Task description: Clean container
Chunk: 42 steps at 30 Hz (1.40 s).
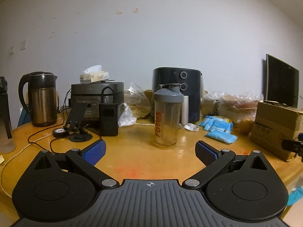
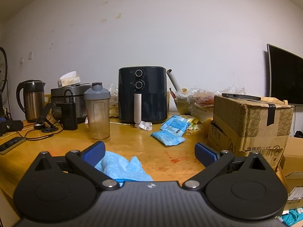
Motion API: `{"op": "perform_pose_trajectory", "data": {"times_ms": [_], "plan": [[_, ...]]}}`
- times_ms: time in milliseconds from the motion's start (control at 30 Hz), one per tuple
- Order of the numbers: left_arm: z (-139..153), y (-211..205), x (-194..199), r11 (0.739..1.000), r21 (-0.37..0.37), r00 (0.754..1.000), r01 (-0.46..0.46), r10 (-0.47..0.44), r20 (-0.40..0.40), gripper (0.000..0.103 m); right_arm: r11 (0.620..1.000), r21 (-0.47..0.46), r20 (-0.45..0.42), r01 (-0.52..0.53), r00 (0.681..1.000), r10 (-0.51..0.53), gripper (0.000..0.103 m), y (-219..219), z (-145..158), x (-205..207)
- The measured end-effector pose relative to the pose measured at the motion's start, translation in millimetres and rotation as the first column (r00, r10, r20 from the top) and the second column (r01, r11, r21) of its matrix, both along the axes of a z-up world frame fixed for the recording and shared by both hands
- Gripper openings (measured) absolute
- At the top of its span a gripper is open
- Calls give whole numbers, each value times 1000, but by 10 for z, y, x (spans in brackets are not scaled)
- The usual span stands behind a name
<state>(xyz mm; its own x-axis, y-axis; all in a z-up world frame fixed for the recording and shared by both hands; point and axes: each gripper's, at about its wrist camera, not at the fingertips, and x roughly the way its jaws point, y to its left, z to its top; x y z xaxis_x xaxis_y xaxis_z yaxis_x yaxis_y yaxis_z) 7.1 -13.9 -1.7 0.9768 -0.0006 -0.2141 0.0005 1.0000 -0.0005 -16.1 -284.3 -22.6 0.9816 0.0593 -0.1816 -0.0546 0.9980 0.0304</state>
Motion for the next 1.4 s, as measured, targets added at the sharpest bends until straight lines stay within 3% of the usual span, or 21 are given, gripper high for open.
{"op": "perform_pose_trajectory", "data": {"times_ms": [900,1400], "plan": [[240,-148,320,991,-18,986,131,-129,106,103,1000,13,11,0,1000,0,103,124,108,-87],[299,-217,596,991,6,982,133,-133,131,103,1000,17,8,-7,1000,7,103,146,110,-104]]}}
